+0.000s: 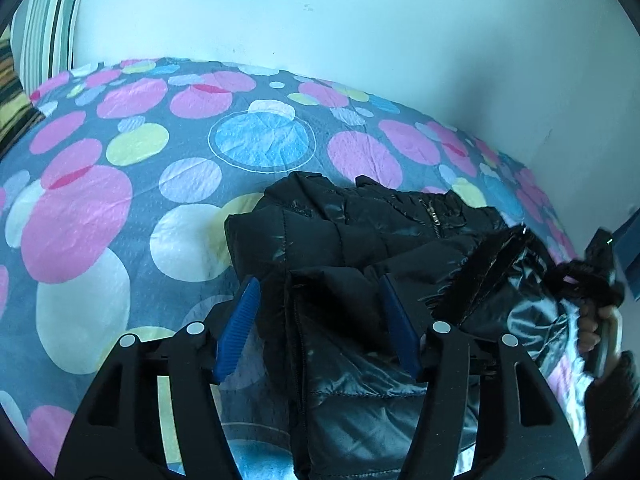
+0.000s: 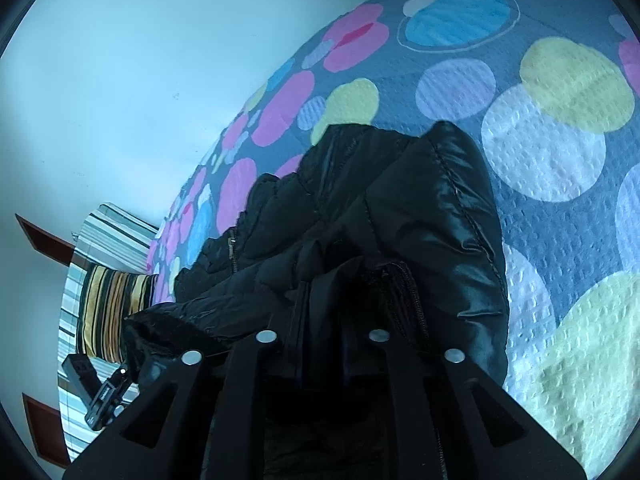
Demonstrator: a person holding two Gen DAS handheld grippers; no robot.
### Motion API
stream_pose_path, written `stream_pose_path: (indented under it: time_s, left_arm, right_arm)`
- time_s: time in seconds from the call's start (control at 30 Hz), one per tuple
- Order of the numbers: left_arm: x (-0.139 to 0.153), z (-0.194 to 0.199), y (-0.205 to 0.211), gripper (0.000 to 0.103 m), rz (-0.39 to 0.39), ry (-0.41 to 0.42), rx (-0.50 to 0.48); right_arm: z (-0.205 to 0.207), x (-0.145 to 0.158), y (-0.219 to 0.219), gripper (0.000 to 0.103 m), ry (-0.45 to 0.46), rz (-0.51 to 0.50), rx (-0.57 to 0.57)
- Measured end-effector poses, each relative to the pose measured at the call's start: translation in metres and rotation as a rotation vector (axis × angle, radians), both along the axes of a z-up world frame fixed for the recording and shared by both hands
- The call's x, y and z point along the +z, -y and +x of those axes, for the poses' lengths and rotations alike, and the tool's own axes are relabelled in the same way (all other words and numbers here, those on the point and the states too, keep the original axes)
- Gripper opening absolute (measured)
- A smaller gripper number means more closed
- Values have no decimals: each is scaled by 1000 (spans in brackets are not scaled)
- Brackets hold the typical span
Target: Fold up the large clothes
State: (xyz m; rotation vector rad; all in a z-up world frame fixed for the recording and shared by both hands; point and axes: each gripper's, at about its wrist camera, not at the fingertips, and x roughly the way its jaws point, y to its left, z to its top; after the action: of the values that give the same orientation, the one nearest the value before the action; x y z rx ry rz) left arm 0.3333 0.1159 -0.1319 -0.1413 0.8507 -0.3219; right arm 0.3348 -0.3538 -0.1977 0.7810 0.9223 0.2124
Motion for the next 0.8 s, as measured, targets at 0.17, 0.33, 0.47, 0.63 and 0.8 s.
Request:
stream_pose_path:
  time_s: [0.17, 0.33, 0.47, 0.63, 0.8]
  left_arm:
    - [8, -1, -6, 62, -20, 25, 23]
    - [16, -3, -21, 62, -23, 44, 64]
    - [14, -6, -34, 66, -24, 50, 95]
    - [9, -6, -29, 66, 4, 47, 47]
    - [3, 12, -16, 67, 9, 29, 10]
  right_arm:
    - [-11, 18, 8, 46, 56, -4, -2]
    - [-22, 35, 22, 58, 109, -42, -10]
    - [-24, 39, 22, 58, 129, -79, 17]
    - [-28, 44, 19, 60, 173, -139, 76]
    - [-25, 43, 19, 64, 182, -176, 107]
